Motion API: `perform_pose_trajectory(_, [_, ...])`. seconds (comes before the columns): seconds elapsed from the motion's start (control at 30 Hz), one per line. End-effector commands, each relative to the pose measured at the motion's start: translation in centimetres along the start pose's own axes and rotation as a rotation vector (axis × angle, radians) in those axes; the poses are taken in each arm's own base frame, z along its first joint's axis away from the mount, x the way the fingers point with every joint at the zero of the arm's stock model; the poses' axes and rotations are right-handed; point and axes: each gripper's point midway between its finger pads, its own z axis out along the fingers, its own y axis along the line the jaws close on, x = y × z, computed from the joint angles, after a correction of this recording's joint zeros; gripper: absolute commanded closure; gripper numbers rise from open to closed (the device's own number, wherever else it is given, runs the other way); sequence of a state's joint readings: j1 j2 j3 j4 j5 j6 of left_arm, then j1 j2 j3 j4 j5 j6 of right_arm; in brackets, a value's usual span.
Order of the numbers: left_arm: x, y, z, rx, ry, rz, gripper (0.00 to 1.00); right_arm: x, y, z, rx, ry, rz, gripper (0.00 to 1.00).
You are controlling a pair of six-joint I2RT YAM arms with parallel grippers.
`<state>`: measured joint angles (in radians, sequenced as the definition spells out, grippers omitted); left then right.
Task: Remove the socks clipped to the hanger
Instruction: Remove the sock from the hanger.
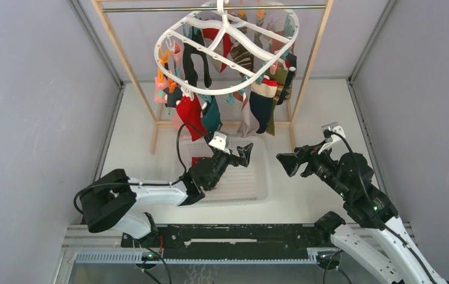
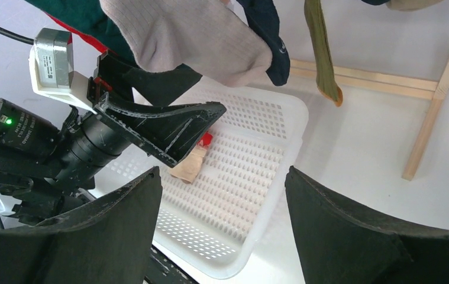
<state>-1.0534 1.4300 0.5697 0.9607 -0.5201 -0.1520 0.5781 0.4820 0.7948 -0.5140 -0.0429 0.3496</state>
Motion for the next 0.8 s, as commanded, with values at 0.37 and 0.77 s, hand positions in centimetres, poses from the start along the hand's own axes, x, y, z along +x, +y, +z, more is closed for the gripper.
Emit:
perform_pose_trajectory(0.37, [-4.2, -0.7, 2.6, 0.033, -0.165, -0.093, 0.05, -0.2, -0.4, -1.1, 0.012, -0.007, -0.004, 0.17])
perform_pose_trajectory(0.77, [-5.9, -2.3, 3.3, 0.087, -0.196, -0.162, 0.32, 0.3, -0.9, -1.3, 0.027, 0.005, -0.006, 0.17])
